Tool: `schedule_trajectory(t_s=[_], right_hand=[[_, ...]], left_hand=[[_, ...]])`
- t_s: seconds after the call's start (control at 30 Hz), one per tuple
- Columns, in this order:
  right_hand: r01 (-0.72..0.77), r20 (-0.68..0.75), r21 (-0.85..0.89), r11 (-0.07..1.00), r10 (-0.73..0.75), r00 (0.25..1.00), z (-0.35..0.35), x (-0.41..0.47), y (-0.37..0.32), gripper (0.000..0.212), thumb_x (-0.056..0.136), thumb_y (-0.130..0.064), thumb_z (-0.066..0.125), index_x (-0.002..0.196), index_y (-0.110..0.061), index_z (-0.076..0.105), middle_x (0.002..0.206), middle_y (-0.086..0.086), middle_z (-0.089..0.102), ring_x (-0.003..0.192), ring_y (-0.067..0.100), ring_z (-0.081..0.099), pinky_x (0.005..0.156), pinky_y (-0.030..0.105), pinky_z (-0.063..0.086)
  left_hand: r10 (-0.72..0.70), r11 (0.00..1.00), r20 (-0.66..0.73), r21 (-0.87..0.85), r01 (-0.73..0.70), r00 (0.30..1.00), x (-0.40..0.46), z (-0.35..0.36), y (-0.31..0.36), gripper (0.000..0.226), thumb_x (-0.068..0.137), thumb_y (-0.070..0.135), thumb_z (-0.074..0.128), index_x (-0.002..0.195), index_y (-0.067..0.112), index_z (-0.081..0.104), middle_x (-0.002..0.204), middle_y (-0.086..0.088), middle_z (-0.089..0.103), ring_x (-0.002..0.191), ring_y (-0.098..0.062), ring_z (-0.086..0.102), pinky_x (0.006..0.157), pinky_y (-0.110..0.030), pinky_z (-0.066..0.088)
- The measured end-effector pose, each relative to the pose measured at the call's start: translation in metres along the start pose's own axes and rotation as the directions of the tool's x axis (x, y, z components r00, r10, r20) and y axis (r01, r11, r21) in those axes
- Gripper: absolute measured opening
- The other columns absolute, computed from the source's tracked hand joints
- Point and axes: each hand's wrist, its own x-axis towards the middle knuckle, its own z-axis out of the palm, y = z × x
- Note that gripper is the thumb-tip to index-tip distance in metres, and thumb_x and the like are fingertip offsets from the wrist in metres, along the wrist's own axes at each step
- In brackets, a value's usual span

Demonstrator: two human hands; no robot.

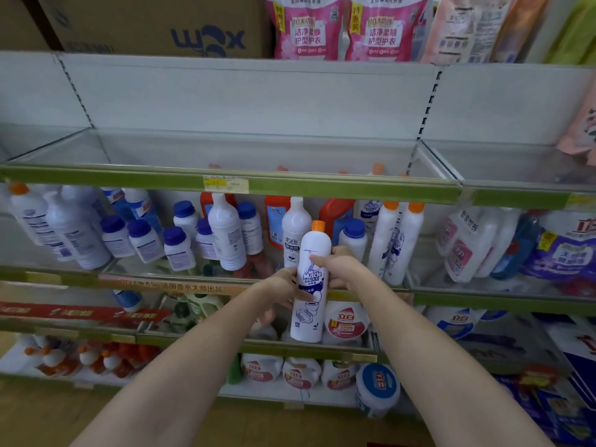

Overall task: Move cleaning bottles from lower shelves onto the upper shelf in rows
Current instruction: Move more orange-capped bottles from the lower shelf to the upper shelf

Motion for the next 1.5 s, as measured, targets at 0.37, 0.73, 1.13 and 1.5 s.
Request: schedule_trajectory(t_s=[0.37, 0.73, 1.13, 1.5], right_hand=[[0.063, -0.177, -0.252, 0.966, -0.11, 0.978, 0.065, -0.046, -0.03, 0.061, 0.065, -0.046, 0.09, 0.107, -0.011, 0.062, 0.089, 0.009, 0.073, 0.067, 0.023, 0.073, 0.048, 0.032, 0.059], [0.25, -0.014, -0.279, 0.927, -0.264, 0.964, 0.177, -0.085, -0.07, 0.044, 0.088, -0.053, 0.071, 0.099, -0.012, 0.06, 0.094, 0.01, 0.071, 0.079, 0.023, 0.07, 0.077, 0.048, 0.063], [0.311, 0.272, -0.085, 0.947, -0.278, 0.921, 0.343, -0.115, -0.106, 0.07, 0.074, -0.057, 0.083, 0.117, -0.007, 0.059, 0.098, 0.007, 0.074, 0.076, 0.019, 0.073, 0.062, 0.031, 0.057], [0.519, 0.325, 0.047, 0.854, -0.504, 0.8, 0.49, -0.144, -0.24, 0.053, 0.077, -0.054, 0.079, 0.11, -0.018, 0.059, 0.101, 0.001, 0.07, 0.093, 0.019, 0.07, 0.084, 0.043, 0.06]], left_hand=[[0.1, 0.989, -0.011, -0.106, -0.101, 0.995, -0.046, -0.019, -0.04, 0.099, 0.07, 0.024, 0.091, 0.142, 0.022, 0.023, 0.13, 0.003, 0.044, 0.117, -0.018, 0.052, 0.081, -0.029, 0.052], [0.016, 0.78, -0.116, -0.62, -0.085, 0.993, -0.105, -0.105, -0.117, 0.074, 0.048, 0.002, 0.073, 0.121, 0.004, 0.061, 0.108, -0.024, 0.071, 0.098, -0.041, 0.07, 0.082, -0.055, 0.06], [-0.045, 0.749, -0.16, -0.658, -0.073, 0.986, -0.217, -0.227, -0.221, 0.034, 0.056, -0.004, 0.056, 0.089, 0.001, 0.064, 0.086, -0.018, 0.063, 0.073, -0.033, 0.062, 0.065, -0.036, 0.055], [0.014, 0.89, -0.665, -0.332, -0.313, 0.746, -0.251, -0.378, -0.243, 0.065, 0.072, -0.004, 0.078, 0.122, 0.013, 0.04, 0.112, -0.009, 0.06, 0.089, -0.016, 0.062, 0.06, -0.027, 0.052]])
